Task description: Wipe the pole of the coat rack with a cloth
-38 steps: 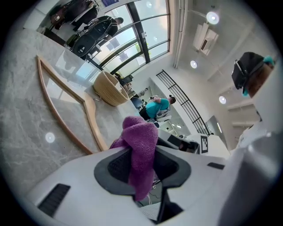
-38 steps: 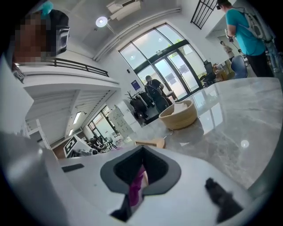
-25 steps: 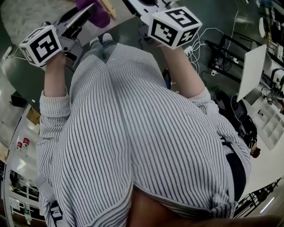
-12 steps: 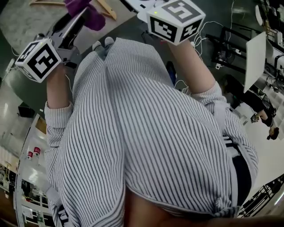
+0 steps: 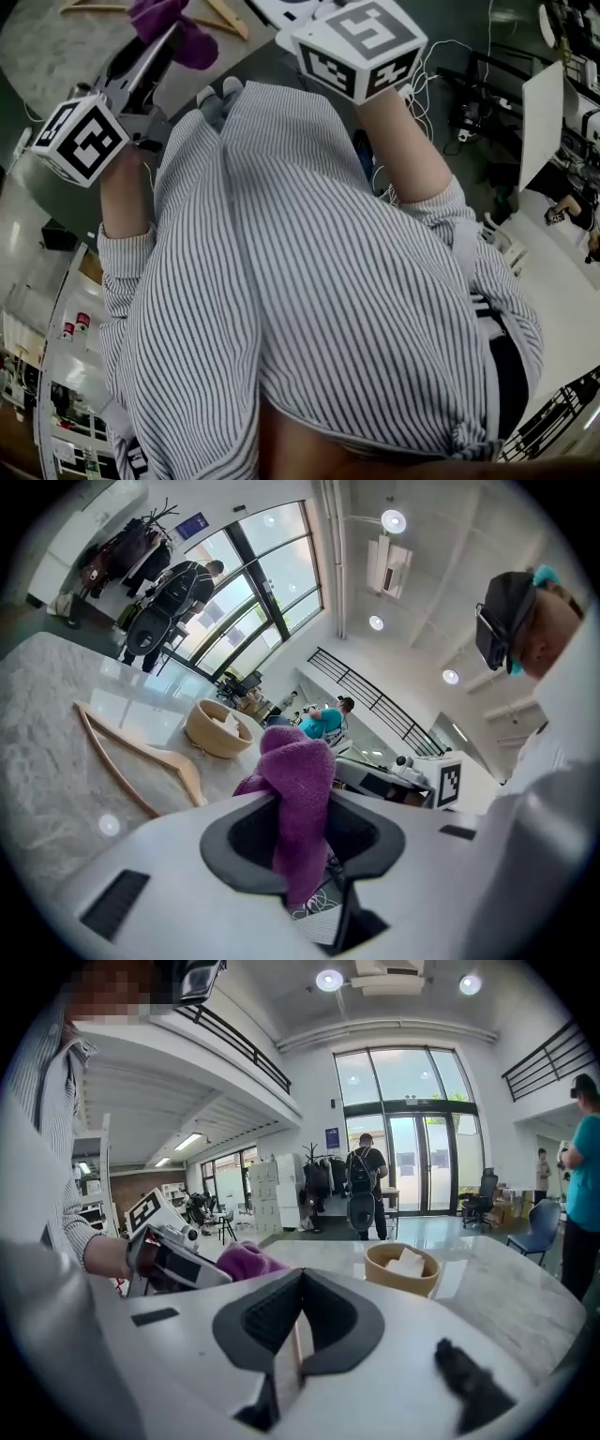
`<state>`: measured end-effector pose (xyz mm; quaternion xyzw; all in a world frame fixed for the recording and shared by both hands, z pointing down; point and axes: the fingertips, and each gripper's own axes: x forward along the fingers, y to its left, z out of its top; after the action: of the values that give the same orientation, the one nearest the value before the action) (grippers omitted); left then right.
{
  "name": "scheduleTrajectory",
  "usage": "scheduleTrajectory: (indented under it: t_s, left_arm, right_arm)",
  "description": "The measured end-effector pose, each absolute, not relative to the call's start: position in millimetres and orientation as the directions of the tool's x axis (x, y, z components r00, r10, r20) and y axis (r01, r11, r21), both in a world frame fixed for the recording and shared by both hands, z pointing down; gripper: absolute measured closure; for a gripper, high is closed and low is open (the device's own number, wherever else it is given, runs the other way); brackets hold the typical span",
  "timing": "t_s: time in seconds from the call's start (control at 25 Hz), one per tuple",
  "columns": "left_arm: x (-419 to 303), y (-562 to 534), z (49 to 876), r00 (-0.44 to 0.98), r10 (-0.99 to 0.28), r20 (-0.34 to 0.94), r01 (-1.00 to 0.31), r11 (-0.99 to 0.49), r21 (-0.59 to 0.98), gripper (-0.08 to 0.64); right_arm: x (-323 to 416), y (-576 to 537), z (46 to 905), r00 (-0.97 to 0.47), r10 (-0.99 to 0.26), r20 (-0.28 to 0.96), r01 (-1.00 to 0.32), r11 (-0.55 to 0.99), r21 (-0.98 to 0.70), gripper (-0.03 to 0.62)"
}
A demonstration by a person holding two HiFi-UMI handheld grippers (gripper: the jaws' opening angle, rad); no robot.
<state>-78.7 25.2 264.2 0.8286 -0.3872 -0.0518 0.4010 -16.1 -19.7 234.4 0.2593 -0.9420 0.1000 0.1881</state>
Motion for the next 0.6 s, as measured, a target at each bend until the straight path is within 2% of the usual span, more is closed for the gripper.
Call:
scheduleTrajectory:
  t_s: [0.6]
  left_arm:
    - [-62.4,44.2,270.3,0.710,-0.663,0.235,-0.598,-0.393,0.698,0.433]
  right_arm:
    - [-9.6,-1.3,247.8,-0.768,-0.465,0.439,-0.553,0.829,-0.089,0.577]
